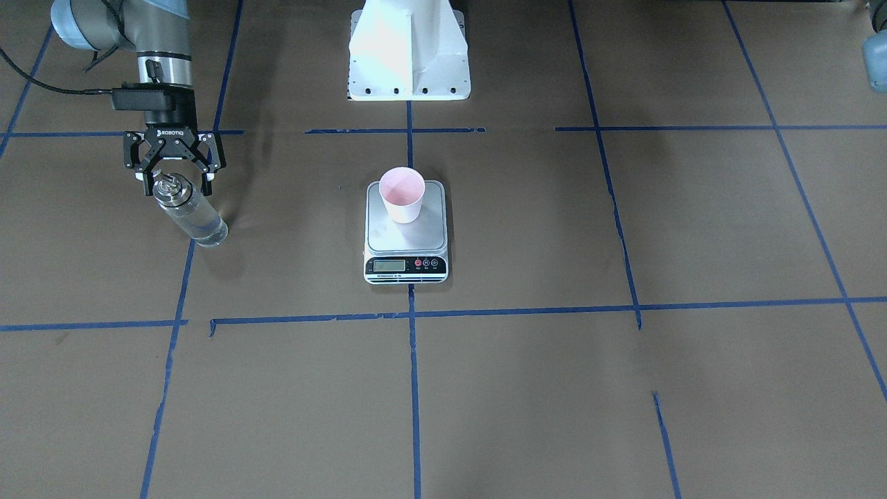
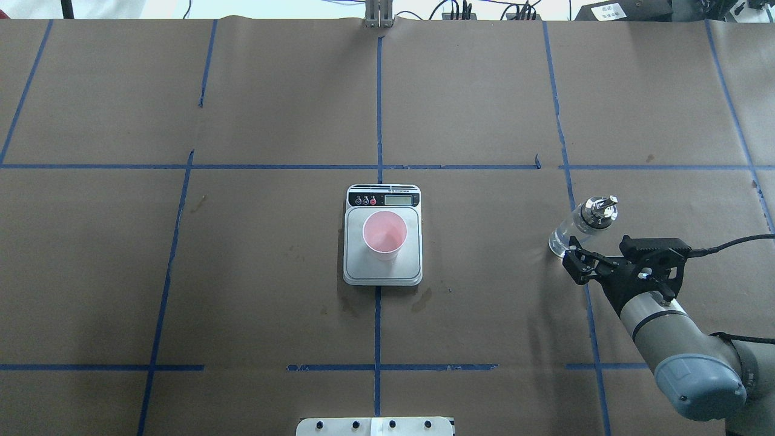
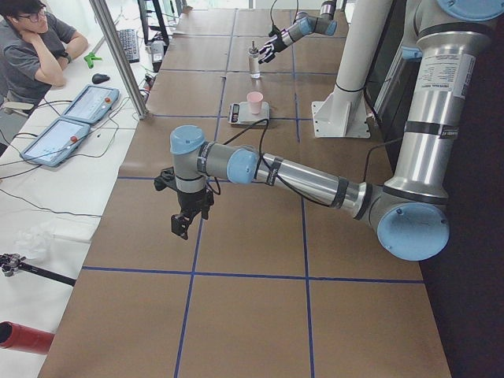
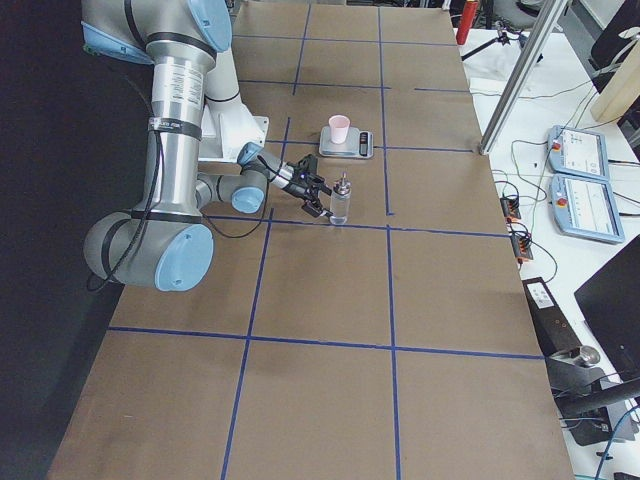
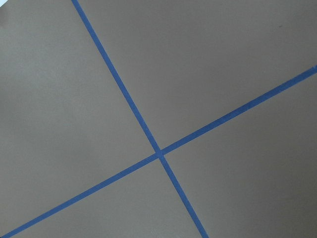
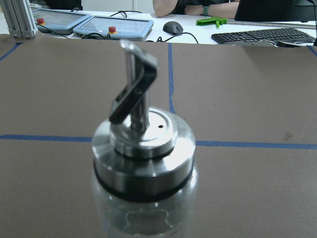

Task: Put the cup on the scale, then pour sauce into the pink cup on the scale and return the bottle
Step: 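Close the right gripper around the glass sauce bottle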

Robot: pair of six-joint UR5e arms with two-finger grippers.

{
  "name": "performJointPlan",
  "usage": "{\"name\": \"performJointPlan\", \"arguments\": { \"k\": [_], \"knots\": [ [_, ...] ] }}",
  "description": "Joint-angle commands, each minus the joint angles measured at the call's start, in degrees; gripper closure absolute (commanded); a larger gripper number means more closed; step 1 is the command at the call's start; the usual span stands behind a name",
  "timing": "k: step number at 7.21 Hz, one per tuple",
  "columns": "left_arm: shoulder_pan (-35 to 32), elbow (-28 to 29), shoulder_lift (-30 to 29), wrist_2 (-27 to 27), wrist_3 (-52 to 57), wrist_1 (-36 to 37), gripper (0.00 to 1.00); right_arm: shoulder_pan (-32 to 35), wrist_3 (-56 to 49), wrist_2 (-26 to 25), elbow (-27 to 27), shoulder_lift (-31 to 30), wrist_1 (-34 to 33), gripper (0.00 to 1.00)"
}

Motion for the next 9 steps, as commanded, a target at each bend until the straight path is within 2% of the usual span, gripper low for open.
{"name": "performJointPlan", "arguments": {
  "k": [1, 4, 9],
  "knots": [
    [-0.05, 0.11, -0.02, 0.03, 0.0, 0.03, 0.0, -0.89, -0.03, -1.09, -0.29, 0.15, 0.26, 0.0],
    [-0.05, 0.38, -0.02, 0.12, -0.08, 0.12, 0.0, -1.77, -0.03, -3.03, -2.65, 2.7, 0.26, 0.0],
    [0.04, 0.38, -0.19, 0.12, -0.08, 0.12, 0.0, -1.69, -1.42, -3.21, -5.47, 5.07, 0.17, 0.0]
  ]
}}
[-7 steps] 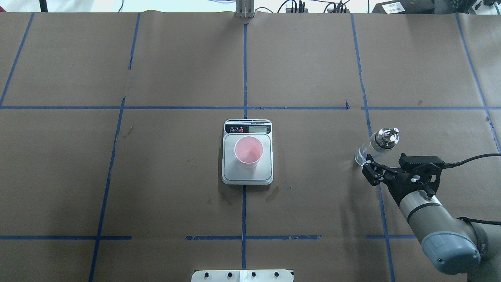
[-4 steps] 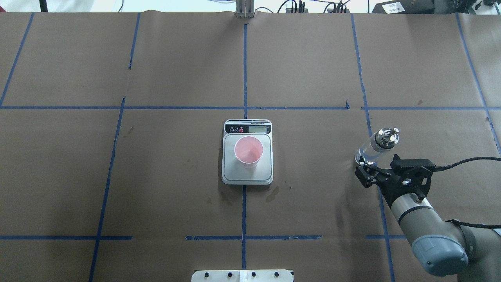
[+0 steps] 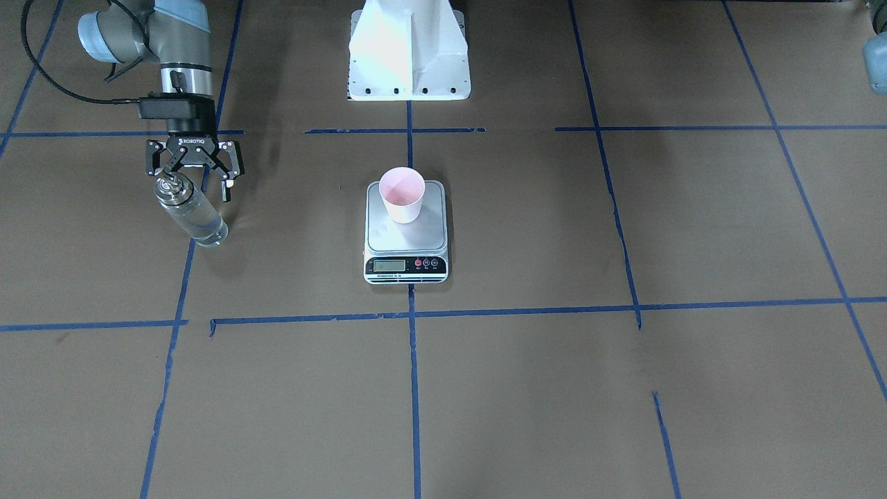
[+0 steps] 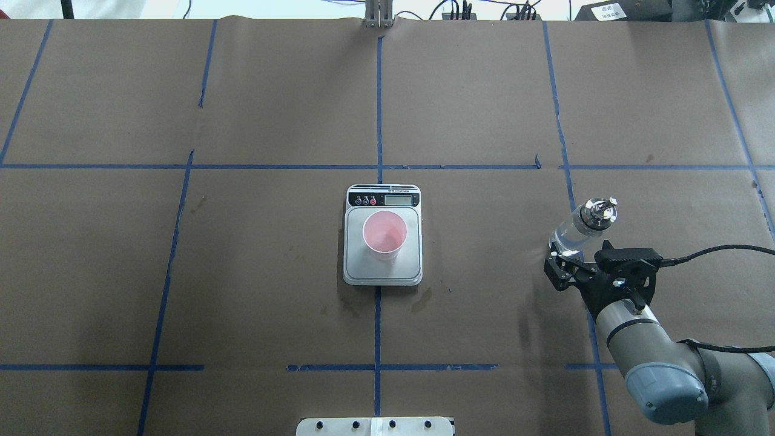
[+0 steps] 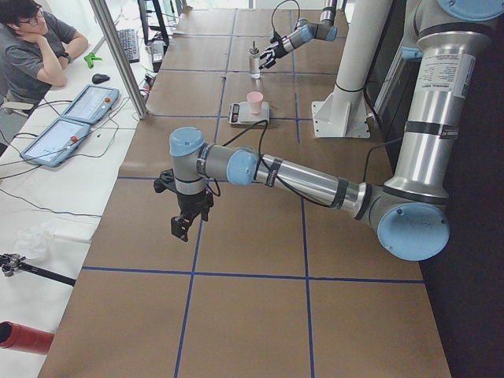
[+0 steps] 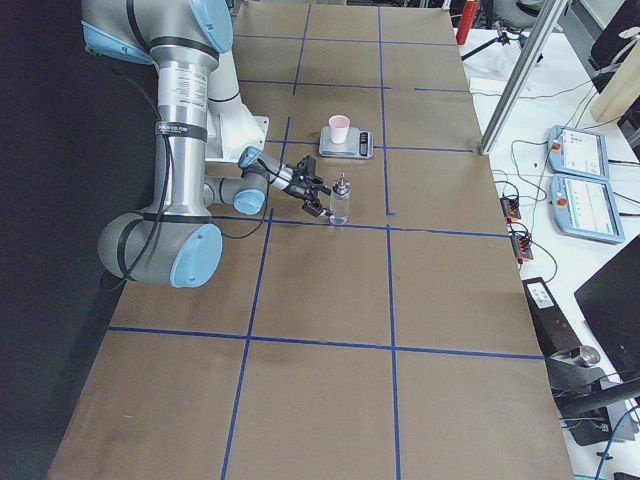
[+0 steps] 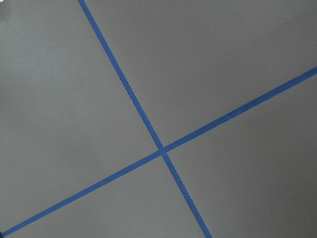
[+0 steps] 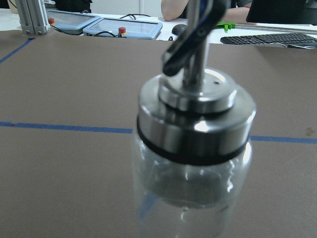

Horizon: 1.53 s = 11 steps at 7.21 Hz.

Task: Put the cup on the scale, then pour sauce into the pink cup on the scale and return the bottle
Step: 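Close the right gripper around the glass sauce bottle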

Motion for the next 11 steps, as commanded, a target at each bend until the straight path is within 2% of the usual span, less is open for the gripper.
{"name": "performJointPlan", "arguments": {
  "k": [1, 4, 5, 9, 11],
  "knots": [
    [0.01, 0.0, -0.15, 0.09, 0.0, 0.07, 0.0, 0.25, -2.37, -0.4, -1.01, 0.64, 0.06, 0.0],
    [0.01, -0.17, -0.59, 0.79, 0.0, 0.07, 0.0, 0.95, -2.74, -0.49, -1.1, 0.64, -0.03, 0.0],
    [-0.08, -0.09, -0.94, 2.97, 0.0, 0.16, 0.0, 1.47, -3.17, -0.49, -1.1, 0.64, -0.03, 0.0],
    [-0.08, -0.08, -1.03, 3.25, 0.0, 0.24, 0.0, 2.88, -3.62, -0.31, -1.36, 1.08, -0.21, 0.0],
    [0.01, -0.08, -1.29, 3.25, 0.0, 0.24, 0.0, 3.24, -3.62, -0.31, -3.98, 4.24, -0.12, 0.0]
  ]
}}
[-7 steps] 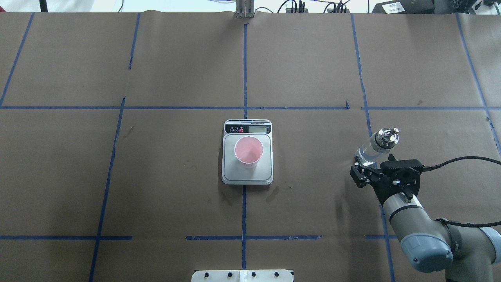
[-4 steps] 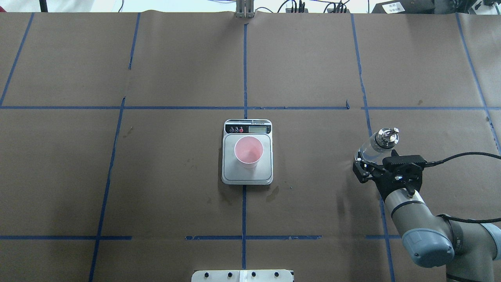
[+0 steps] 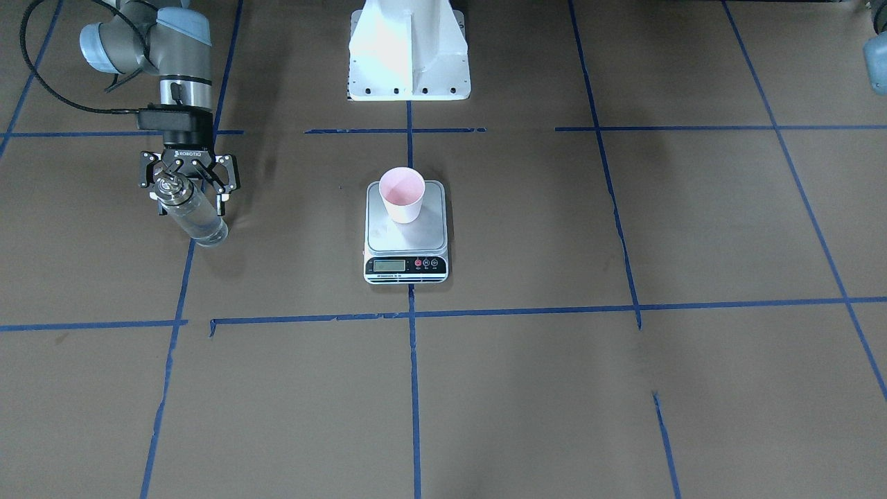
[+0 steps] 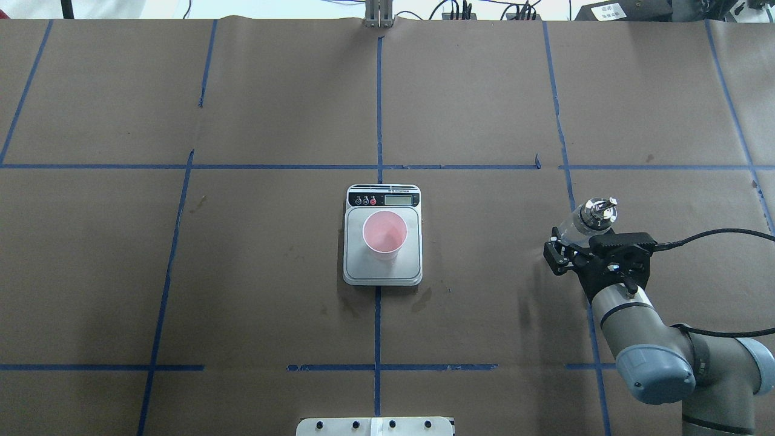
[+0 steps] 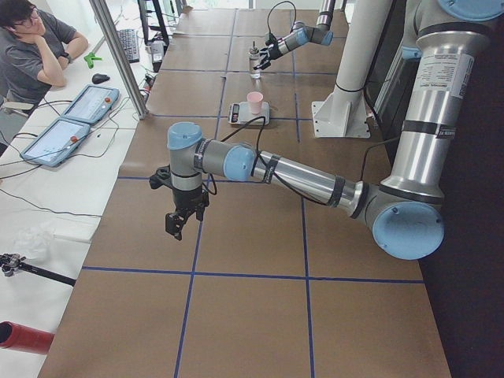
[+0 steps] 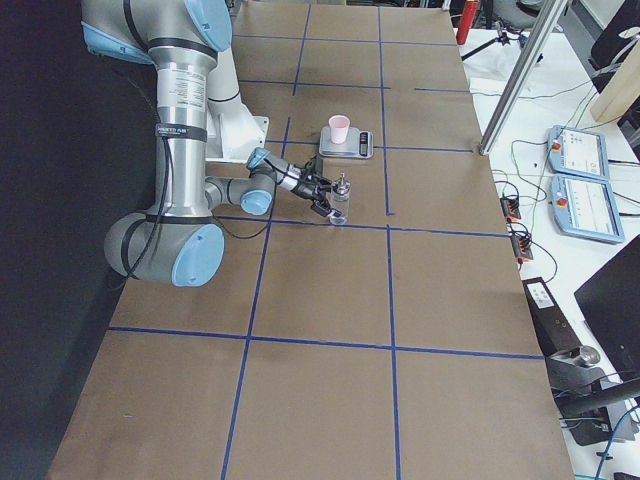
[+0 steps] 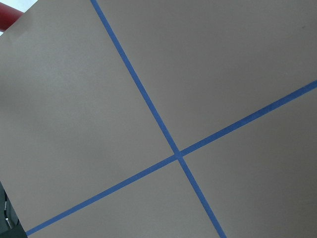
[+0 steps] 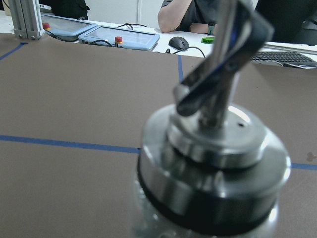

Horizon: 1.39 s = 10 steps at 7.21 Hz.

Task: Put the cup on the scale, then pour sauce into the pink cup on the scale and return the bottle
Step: 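Close the right gripper around the glass sauce bottle, then lift the bottle with the right gripper and carry it toward the scale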

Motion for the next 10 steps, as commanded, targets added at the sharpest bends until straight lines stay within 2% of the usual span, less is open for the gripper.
{"name": "performJointPlan", "arguments": {
  "k": [1, 3, 4, 5, 6, 8, 10],
  "knots": [
    [0.08, 0.0, -0.13, 0.01, 0.0, 0.09, 0.0, 0.37, 0.0, 0.1, -1.46, 1.5, 0.06, 0.0],
    [-0.01, -0.09, -0.21, 0.01, 0.0, 0.09, 0.0, 0.9, -1.49, 0.19, -1.46, 1.41, 0.14, 0.01],
    [0.08, -0.09, -0.13, 0.01, 0.0, 0.09, 0.0, 0.9, -1.5, 0.27, -1.37, 1.41, 0.14, 0.12],
    [0.08, -0.09, -0.21, 0.01, 0.0, 0.09, 0.0, 1.07, -1.67, 0.19, -1.37, 1.5, 0.14, 0.63],
    [0.08, 0.0, -0.21, 0.01, 0.0, 0.09, 0.0, 1.42, -1.67, 0.45, -0.06, 1.41, 0.32, 1.0],
    [0.08, -0.09, -0.21, 0.01, -0.09, 0.09, 0.0, 2.74, -3.42, 0.89, 4.24, 1.41, 0.23, 1.0],
    [-0.01, -0.09, -0.21, 0.01, 0.0, 0.09, 0.0, 3.71, -13.13, 2.99, 9.42, 1.93, 0.32, 1.0]
  ]
}}
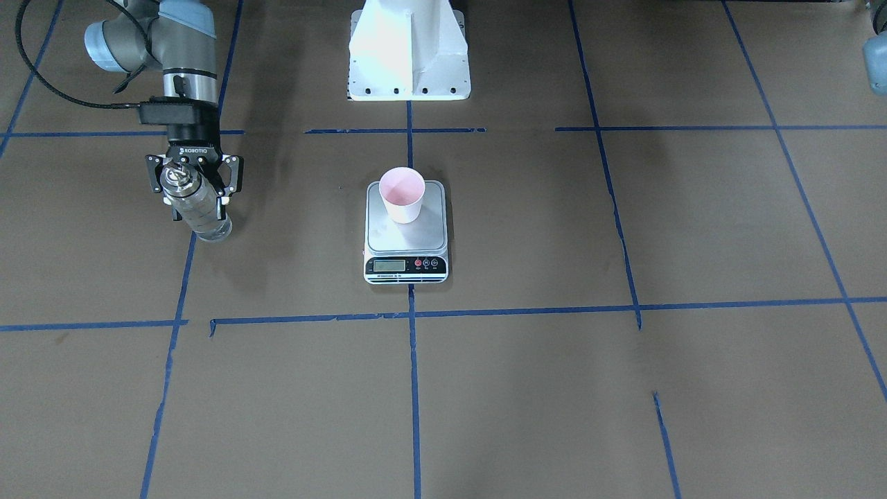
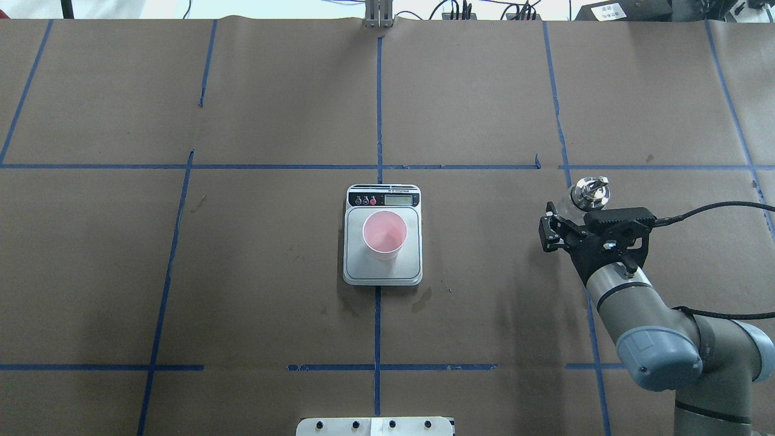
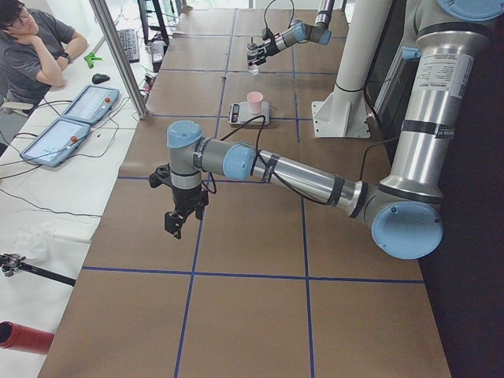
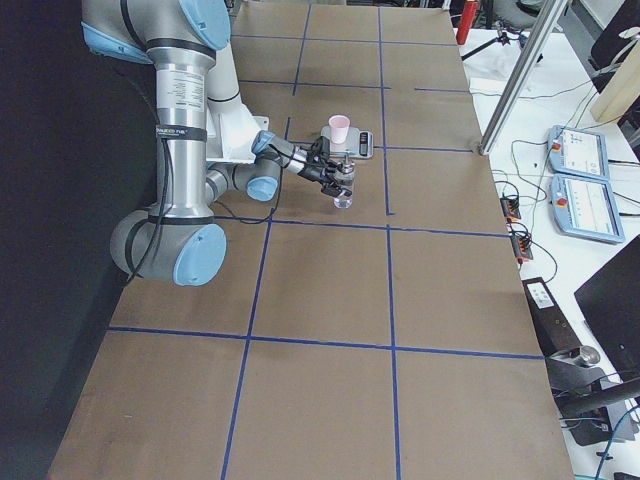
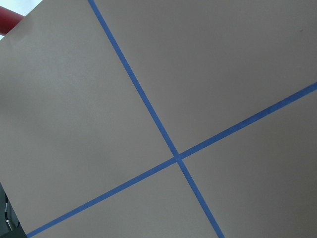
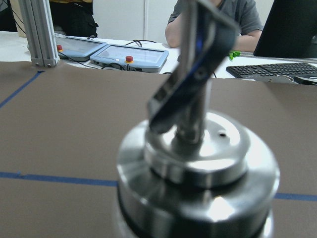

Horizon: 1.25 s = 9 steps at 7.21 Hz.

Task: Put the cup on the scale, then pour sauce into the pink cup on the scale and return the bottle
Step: 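Lift the bottle with the right gripper and carry it toward the scale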

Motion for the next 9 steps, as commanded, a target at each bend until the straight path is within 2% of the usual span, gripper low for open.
{"name": "performJointPlan", "arguments": {
  "k": [1, 3, 5, 7, 8, 9],
  "knots": [
    [-0.08, 0.61, 0.35, -0.26, 0.2, 0.0, 0.0, 0.78, -11.53, 1.19, 3.86, 1.6, 0.06, 1.0],
    [-0.95, 2.53, 1.05, -0.96, 0.81, -0.35, 0.0, 2.27, -19.37, 1.19, 3.78, 3.8, 0.06, 1.0],
    [-5.07, 5.6, 1.23, -8.49, 1.16, -0.53, 0.0, 3.42, -29.73, 0.66, 3.78, 7.91, -0.46, 1.0],
    [-6.05, 6.68, 3.43, -12.29, 5.9, -0.44, 0.0, 3.77, -33.7, 0.83, 3.6, 8.99, -0.9, 1.0],
    [-6.05, 7.63, 3.78, -12.3, 6.26, -0.61, 0.0, 3.77, -40.61, -0.12, 3.43, 10.38, -2.64, 1.0],
    [-5.97, 7.73, 3.87, -12.3, 6.17, -0.61, 0.0, 3.6, -41.55, -2.31, 2.82, 12.75, -6.84, 1.0]
  ]
}}
